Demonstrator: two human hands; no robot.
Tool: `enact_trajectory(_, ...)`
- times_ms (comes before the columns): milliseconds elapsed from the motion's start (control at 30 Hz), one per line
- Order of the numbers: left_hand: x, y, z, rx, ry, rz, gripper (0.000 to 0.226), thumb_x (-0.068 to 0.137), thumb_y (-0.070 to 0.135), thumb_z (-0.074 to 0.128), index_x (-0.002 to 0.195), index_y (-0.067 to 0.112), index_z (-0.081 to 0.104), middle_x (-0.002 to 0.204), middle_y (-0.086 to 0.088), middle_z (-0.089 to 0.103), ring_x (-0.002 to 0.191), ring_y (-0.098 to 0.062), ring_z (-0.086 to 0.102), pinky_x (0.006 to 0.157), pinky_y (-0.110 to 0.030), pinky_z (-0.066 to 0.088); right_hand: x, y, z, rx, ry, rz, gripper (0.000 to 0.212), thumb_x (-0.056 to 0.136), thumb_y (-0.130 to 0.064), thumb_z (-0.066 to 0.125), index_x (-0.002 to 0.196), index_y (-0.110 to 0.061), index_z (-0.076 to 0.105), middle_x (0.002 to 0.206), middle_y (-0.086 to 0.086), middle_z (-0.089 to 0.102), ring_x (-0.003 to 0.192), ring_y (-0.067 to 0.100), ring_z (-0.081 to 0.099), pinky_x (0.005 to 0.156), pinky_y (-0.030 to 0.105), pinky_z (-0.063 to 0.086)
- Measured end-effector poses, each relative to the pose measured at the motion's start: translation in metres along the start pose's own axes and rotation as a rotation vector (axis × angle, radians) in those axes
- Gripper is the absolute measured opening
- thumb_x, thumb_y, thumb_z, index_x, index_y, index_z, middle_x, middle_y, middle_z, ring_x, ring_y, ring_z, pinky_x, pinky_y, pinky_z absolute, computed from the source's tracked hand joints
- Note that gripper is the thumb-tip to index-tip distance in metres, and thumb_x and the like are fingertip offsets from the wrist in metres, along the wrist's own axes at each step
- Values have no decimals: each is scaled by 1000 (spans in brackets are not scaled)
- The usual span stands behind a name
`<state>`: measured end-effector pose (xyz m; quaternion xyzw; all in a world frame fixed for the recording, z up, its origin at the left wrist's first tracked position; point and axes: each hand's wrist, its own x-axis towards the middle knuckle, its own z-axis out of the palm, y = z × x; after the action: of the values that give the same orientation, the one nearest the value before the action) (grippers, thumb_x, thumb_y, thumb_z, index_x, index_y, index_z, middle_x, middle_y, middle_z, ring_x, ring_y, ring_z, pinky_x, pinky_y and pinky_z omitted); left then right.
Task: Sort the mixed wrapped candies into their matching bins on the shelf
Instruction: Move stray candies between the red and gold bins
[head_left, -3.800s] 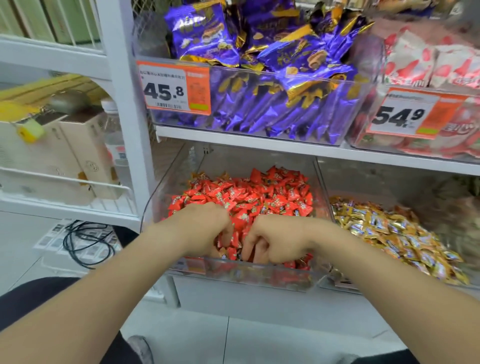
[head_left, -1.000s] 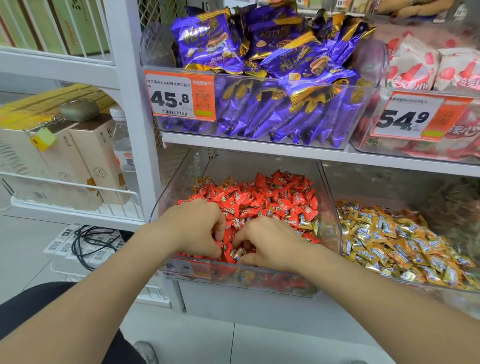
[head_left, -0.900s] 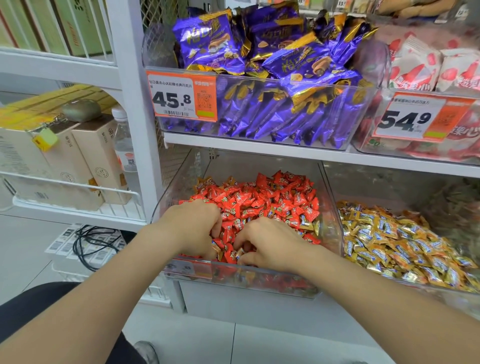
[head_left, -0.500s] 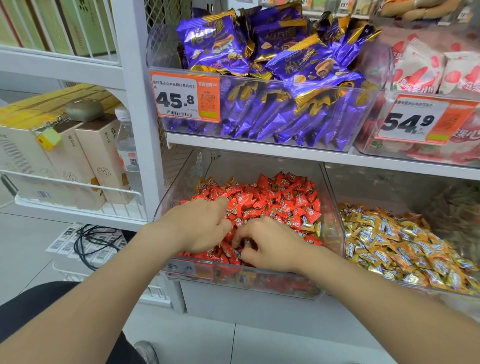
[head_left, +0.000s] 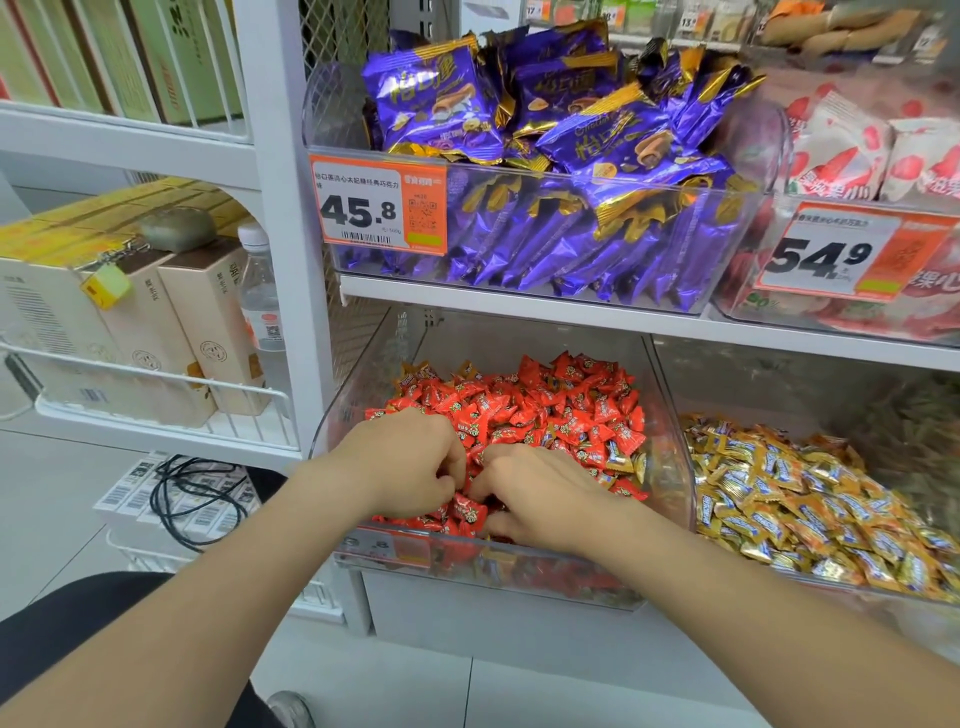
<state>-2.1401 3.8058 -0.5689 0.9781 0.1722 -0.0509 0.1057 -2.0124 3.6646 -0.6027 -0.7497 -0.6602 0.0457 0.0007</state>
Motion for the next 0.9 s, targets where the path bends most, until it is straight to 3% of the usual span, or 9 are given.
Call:
enact_trajectory(233,5,-1,9,142,32,11,37,88,21,66,111,50,72,112,16,68,109,-16,64,70,-32,42,1,-1,4,-53,36,38,34,88,-28,69,122,-30,75,97,-7,45,96,27,63,63,33,38)
enact_trajectory(333,7,-1,7,166,8,18,36,87,21,74,112,47,73,109,15,68,107,-15,64,71,-33,45,-1,2,3,30,62,50,25,89,-30,65,109,-32,78,94,-10,51,94,22,63,64,33,46)
enact_trajectory(467,11,-3,9,159,-21,-19,26,79,39,88,101,39,75,104,13,68,99,-18,68,74,-35,53,-11,14,-11,324,109,154,11,80,-36,65,79,-29,73,79,-13,66,75,7,62,68,37,57)
enact_trajectory(600,14,0,15,253,-34,23,38,80,48,86,113,36,74,109,7,71,103,-24,68,75,-37,55,-20,29,-23,462,178,271,32,93,-26,49,63,-16,47,59,-7,49,57,12,45,60,37,46)
enact_trajectory(667,16,3,19,304,-18,39,35,80,48,85,110,33,75,108,4,71,101,-25,69,71,-37,53,-23,33,-23,448,166,279,38,101,-29,46,65,-16,44,60,-3,47,56,14,41,60,40,43)
enact_trajectory(733,17,5,21,308,-11,39,31,82,46,85,106,32,74,106,4,70,100,-26,68,68,-35,47,-25,35,-22,473,141,276,43,107,-40,51,73,-13,53,64,-3,58,58,13,50,63,38,48)
enact_trajectory(800,16,5,21,310,-10,36,25,86,42,81,107,32,72,107,3,67,101,-26,67,69,-35,45,-26,37,-20,620,83,257,31,106,-40,59,87,-16,65,74,2,73,60,15,61,62,36,53)
enact_trajectory(867,15,5,22,335,-6,37,15,93,33,72,108,32,68,106,0,64,103,-28,66,70,-37,44,-28,37,-19,710,9,213,13,106,-29,62,104,-24,73,80,2,77,63,20,63,64,38,55)
enact_trajectory(900,15,5,22,346,-7,42,12,96,28,66,108,31,66,103,-1,61,104,-30,65,70,-38,44,-28,38,-18,680,-14,180,13,106,-27,63,110,-27,76,80,0,76,66,19,65,67,39,56)
